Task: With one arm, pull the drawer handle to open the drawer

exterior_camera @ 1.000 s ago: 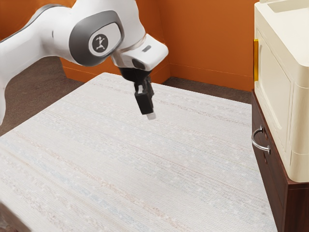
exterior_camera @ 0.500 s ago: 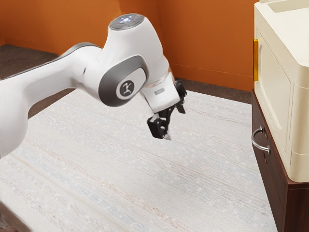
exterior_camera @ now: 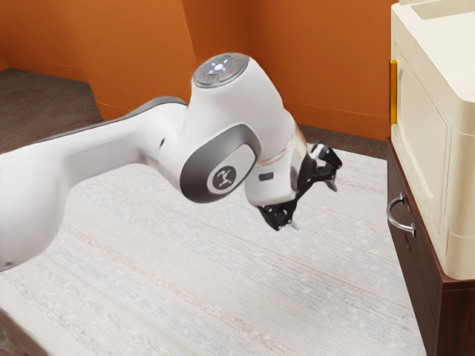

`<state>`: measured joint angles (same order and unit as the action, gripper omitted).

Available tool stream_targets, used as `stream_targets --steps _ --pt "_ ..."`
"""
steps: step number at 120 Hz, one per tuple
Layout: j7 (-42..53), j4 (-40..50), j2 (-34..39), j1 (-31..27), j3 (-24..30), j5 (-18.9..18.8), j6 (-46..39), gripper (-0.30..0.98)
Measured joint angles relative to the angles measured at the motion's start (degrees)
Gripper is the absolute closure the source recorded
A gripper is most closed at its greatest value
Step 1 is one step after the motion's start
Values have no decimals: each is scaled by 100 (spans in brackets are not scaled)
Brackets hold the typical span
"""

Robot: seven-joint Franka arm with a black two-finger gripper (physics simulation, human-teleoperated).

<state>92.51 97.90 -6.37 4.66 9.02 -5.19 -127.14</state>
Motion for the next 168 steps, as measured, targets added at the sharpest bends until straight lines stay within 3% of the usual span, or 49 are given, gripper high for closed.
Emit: stream_targets --steps 103,168 --pt "1309 616 43 161 492 26 -1654 0" --pt "1556 715 -177 105 570 27 -2042 1"
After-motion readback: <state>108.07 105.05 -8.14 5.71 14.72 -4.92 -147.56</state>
